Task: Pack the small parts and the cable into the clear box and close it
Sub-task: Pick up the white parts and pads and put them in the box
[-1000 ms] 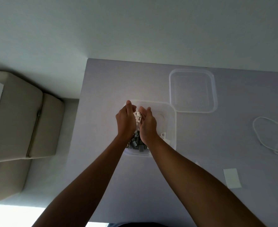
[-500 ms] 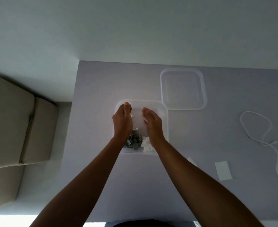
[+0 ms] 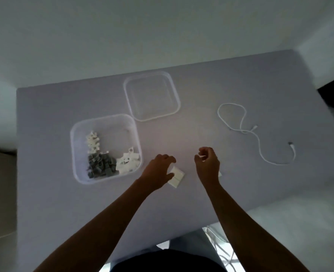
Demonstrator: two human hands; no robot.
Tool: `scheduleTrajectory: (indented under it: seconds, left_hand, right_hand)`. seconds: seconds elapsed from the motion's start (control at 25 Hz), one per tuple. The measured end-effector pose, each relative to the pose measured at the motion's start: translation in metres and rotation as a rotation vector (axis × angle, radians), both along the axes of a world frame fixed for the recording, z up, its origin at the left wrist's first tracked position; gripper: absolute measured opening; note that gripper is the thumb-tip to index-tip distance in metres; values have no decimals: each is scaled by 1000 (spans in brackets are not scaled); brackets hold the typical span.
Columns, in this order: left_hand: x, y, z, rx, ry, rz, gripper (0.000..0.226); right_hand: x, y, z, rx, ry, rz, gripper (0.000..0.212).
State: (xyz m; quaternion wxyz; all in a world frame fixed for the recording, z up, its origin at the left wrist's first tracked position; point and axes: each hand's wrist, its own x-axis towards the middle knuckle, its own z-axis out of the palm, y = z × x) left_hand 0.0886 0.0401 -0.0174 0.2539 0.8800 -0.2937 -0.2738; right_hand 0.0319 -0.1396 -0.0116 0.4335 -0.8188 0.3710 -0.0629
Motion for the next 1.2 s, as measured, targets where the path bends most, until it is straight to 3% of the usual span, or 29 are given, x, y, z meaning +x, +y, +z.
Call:
scheduleTrajectory:
  seconds: [0.12, 0.24, 0.36, 0.68, 0.96, 1.12, 1.2]
  left_hand:
    - [-20, -10, -21, 187, -43, -189, 67]
    - [-29, -16, -28, 259, -101, -196, 78]
    - [-31, -23, -29, 290, -131, -200, 80]
    - [-18, -46, -24, 457, -145, -234, 86]
    - [-13, -47, -25, 530, -142, -201, 75]
    - [-13, -42, -26, 513, -89, -179, 56]
    - [-14, -37, -23, 385, 58, 4, 41]
  right_hand:
    - [-36, -33, -23, -73, 206, 6, 44]
    - [-57, -50, -37, -169, 369, 54, 64]
    - [-62, -52, -41, -193, 399, 101, 69]
    - [-54, -57, -43, -60, 419, 81, 64]
    - [-51, -48, -49, 138, 299, 133, 12]
    - [-48, -38, -44, 196, 238, 161, 21]
    - [-42, -36, -38, 257, 199, 154, 24]
